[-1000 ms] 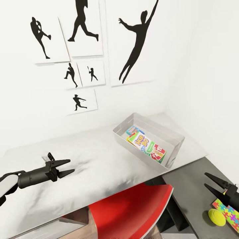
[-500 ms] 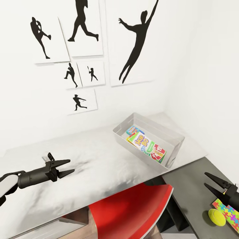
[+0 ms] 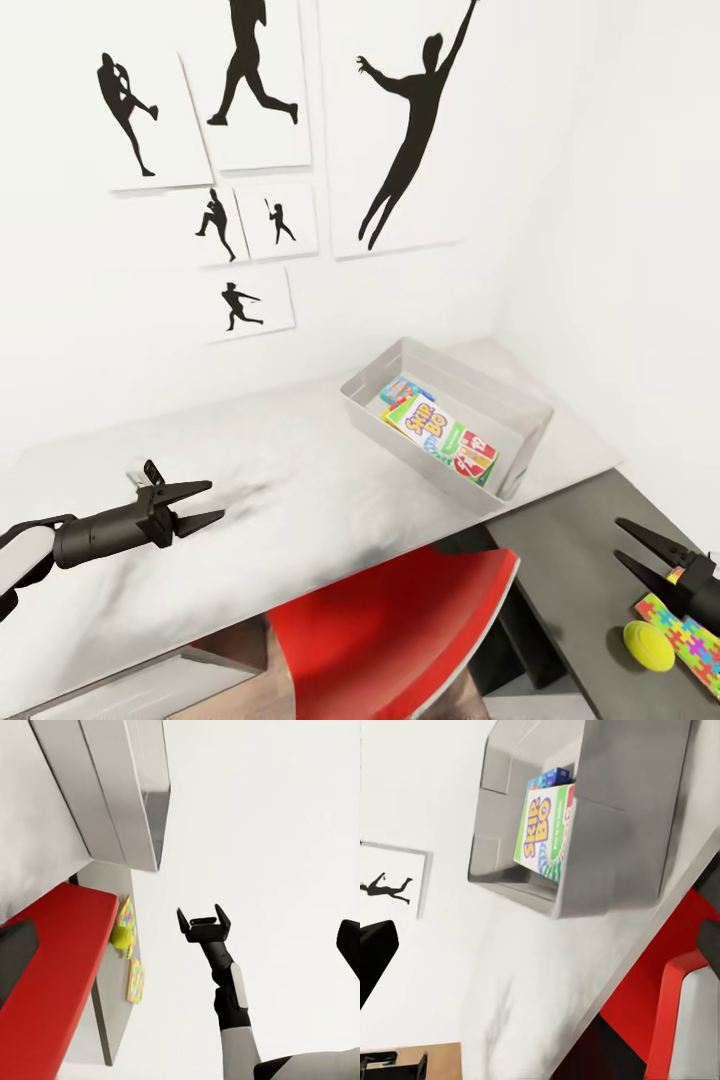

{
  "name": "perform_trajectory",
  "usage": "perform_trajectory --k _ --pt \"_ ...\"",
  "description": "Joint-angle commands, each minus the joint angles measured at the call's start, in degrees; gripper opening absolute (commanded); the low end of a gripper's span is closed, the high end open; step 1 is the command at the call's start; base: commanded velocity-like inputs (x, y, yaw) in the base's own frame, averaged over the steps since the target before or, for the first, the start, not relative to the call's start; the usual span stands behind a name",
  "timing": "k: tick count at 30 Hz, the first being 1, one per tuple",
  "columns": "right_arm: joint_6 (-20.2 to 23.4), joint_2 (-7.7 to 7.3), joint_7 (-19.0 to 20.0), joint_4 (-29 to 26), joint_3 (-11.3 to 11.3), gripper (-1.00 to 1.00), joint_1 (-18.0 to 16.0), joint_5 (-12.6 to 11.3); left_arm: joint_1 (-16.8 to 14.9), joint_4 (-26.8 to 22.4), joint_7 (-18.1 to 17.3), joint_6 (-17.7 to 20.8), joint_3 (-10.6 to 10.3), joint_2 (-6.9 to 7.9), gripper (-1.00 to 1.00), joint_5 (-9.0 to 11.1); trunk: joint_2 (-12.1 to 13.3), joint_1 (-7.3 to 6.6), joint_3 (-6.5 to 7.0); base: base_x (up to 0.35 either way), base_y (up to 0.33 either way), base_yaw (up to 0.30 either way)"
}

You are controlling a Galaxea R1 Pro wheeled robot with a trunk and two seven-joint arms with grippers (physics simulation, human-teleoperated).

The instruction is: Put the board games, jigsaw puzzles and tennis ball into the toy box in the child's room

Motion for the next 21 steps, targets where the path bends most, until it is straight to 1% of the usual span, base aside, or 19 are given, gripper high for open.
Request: perform_trajectory --k 1,10,14,21 --pt "0.19 -0.01 0.40 -0.11 -0.08 1.00 -0.01 0.33 -0.09 0.02 -0.18 0.19 -0.18 0.04 1.00 0.14 -0.10 0.02 -0.03 -0.144 0.000 0.000" --pt "0.19 0.07 0.37 -0.08 -0.08 1.00 -0.01 0.37 -0.08 0.04 -0.18 0.19 -0.16 0.05 1.00 0.14 -0.10 0.02 0.70 -0.198 0.000 0.000" --pt "0.19 0.15 0.38 -0.06 -0.08 1.00 -0.01 0.37 -0.08 0.04 -0.18 0.19 -0.18 0.06 1.00 0.14 -0.10 0.02 1.06 -0.069 0.000 0.000" --pt "0.18 0.69 0.43 -0.13 -0.14 1.00 -0.01 0.39 -0.08 0.05 -0.18 0.19 -0.14 0.12 1.00 0.14 -0.10 0.02 1.70 -0.010 0.000 0.000"
